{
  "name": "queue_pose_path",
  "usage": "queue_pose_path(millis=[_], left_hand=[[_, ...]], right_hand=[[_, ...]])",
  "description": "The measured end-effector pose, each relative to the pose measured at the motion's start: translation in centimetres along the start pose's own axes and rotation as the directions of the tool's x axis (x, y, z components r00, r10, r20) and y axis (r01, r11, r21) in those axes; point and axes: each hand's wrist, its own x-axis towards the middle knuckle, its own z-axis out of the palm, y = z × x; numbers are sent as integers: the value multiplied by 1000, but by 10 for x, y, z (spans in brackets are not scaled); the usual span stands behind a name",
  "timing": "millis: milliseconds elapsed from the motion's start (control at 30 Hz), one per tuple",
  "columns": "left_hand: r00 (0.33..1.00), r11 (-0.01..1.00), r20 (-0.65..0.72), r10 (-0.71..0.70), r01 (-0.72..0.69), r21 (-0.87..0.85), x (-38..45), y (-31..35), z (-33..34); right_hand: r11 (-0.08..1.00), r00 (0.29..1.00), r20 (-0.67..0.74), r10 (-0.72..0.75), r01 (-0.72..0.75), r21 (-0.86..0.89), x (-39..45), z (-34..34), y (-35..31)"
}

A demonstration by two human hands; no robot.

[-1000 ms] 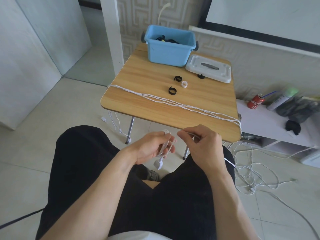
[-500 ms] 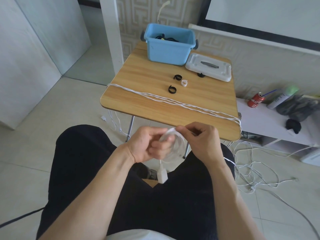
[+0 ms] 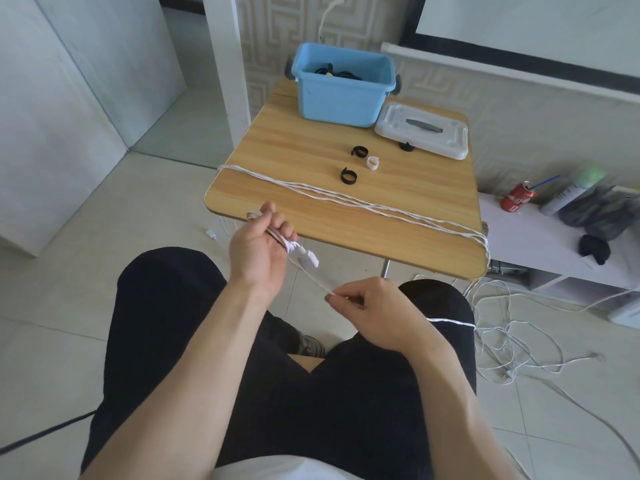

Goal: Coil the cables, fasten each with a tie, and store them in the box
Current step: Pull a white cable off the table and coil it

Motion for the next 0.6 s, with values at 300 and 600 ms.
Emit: queue_pose_path(millis=[300,600], left_hand=[[890,326,293,-349,-178,929,-26,-8,11],[517,531,362,-776,225,817,-23,10,4]], right_hand=[[988,981,-118,-153,151,-30,-6,-14,-22],[959,923,-382,42,70,274,-1,-35,11]])
